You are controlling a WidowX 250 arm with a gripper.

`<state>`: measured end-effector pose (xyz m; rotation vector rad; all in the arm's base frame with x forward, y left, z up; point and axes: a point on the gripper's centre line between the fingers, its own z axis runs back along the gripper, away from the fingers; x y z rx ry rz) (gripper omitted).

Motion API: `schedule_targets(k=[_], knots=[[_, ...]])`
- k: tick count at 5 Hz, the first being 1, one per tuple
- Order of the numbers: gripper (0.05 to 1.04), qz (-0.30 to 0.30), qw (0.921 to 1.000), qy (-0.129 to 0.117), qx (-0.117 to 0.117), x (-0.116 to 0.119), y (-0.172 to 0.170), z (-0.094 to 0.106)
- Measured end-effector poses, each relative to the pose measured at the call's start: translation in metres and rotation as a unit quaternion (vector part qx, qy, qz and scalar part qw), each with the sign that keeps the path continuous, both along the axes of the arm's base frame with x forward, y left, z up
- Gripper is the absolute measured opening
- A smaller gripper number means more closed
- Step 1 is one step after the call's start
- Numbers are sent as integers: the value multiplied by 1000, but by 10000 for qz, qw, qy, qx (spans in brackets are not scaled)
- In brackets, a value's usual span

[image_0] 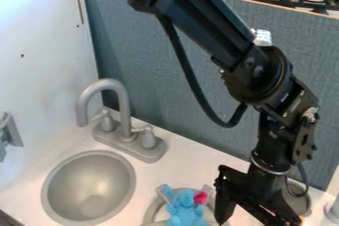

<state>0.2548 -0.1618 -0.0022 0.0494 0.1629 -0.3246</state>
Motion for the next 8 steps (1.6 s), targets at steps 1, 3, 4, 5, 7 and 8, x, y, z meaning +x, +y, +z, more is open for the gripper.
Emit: schedule_targets(k=[1, 3, 4, 5, 7, 8], knots=[[1001, 13, 9999, 126, 74, -3, 2, -10], [1001, 340, 9977, -39, -586, 3, -22, -37], [1001, 668, 9938, -97, -883, 5, -32, -48], [1001, 1109, 9888, -63, -995, 4, -37, -50], [1001, 1180, 9776, 30, -1744, -1, -50, -68], [1001, 1332, 9719, 27, -1940, 6, -45, -81]])
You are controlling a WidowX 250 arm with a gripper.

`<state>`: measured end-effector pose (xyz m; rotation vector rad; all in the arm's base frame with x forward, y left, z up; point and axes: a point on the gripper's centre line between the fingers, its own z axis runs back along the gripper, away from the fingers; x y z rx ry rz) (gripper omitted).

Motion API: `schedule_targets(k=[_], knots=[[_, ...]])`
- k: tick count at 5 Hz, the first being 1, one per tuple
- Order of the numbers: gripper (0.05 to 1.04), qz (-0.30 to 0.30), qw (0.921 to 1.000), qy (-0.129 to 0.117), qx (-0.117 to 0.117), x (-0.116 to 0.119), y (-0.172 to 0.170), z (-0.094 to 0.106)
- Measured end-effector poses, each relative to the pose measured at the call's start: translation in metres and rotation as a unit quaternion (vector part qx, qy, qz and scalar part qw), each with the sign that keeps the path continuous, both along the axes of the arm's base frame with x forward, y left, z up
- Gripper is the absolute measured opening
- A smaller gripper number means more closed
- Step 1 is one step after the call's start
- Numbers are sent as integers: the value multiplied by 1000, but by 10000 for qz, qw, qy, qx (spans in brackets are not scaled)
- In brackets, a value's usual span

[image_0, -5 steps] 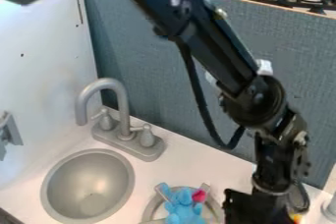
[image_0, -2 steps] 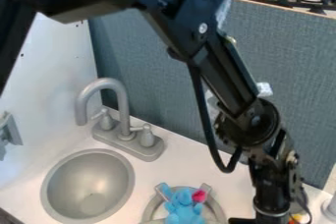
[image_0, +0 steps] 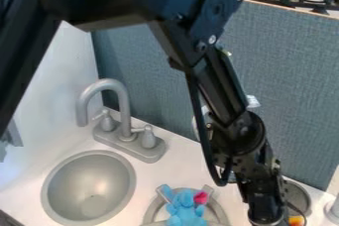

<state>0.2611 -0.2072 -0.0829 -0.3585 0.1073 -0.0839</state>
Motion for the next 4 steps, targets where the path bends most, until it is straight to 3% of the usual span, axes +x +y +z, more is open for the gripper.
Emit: schedule_targets(k=[2, 4], knots=[[1001, 5, 10000, -67, 4, 9, -2, -2], [1001, 26, 9992, -269, -281, 17, -11, -1]])
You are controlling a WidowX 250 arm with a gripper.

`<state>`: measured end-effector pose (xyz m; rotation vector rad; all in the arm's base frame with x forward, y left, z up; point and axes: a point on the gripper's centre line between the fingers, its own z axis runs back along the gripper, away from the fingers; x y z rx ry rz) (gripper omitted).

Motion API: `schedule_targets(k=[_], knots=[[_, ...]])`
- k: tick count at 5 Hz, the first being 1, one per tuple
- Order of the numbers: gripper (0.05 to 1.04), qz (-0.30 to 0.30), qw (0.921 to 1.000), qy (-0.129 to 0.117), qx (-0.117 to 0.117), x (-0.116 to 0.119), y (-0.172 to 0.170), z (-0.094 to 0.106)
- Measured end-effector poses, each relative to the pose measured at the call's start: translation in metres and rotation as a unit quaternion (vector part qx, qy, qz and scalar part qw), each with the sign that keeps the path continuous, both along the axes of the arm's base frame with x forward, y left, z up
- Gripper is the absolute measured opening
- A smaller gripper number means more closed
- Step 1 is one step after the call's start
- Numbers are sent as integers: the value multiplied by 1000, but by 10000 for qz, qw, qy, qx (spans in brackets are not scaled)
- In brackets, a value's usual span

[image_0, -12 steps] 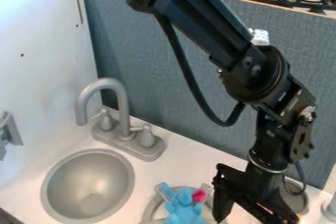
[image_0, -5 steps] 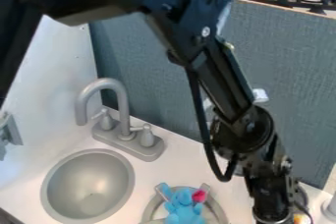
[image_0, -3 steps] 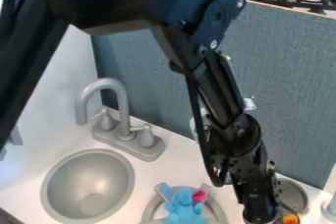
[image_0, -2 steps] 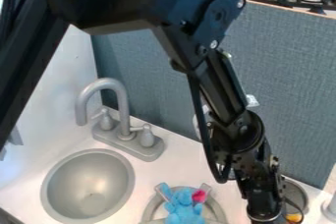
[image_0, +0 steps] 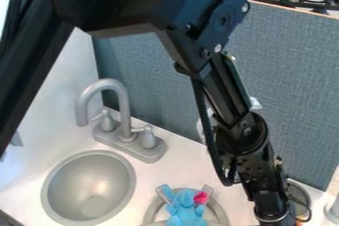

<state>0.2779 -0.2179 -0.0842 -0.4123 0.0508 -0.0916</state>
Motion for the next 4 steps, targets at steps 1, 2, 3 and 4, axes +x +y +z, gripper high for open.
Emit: schedule_targets(k=[1, 2, 3, 4], knots=[[963, 89, 9999, -76, -111, 5, -4, 2], [699, 210, 9997, 7, -136, 5, -2, -7], [480, 232, 9997, -22, -121, 6, -2, -7], [387, 265, 9995, -33, -195, 6, -1, -7]])
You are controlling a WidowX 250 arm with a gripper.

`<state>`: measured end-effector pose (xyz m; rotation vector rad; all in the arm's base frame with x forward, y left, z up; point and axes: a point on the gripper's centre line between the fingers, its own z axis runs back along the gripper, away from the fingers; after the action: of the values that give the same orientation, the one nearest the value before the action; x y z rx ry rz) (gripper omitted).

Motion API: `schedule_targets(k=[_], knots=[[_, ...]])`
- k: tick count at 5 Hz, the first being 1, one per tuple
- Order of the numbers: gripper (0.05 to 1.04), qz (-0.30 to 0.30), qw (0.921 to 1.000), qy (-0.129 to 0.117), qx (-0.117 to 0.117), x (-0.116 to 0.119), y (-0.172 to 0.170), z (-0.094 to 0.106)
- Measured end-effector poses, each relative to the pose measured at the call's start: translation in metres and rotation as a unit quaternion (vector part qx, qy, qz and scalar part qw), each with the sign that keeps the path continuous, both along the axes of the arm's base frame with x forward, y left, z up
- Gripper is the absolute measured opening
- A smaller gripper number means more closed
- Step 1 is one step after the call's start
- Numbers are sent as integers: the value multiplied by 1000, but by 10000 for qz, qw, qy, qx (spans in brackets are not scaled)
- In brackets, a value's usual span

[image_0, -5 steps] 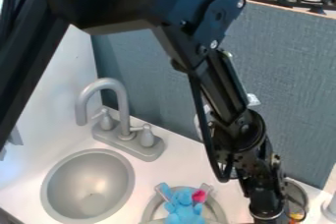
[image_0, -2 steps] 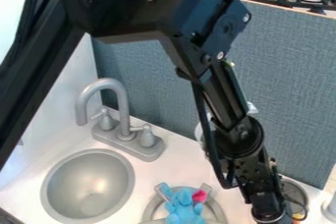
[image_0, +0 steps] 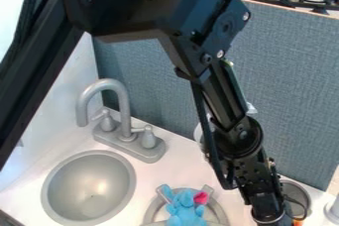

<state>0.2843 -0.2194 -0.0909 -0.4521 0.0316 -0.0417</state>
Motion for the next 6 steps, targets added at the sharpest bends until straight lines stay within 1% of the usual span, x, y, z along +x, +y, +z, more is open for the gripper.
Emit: schedule_targets(k=[1, 2, 3, 4, 5, 6], knots=[[384, -12, 10000, 4, 26, 0, 1, 0], [351, -100, 9998, 9, 164, 0, 3, 6], [340, -355, 9980, -65, 514, -2, -1, 30], [340, -474, 9889, 194, 1392, -22, 0, 55], [340, -548, 9712, 809, 2174, -40, 16, 67], [340, -660, 9607, 1161, 2432, -51, 26, 66]])
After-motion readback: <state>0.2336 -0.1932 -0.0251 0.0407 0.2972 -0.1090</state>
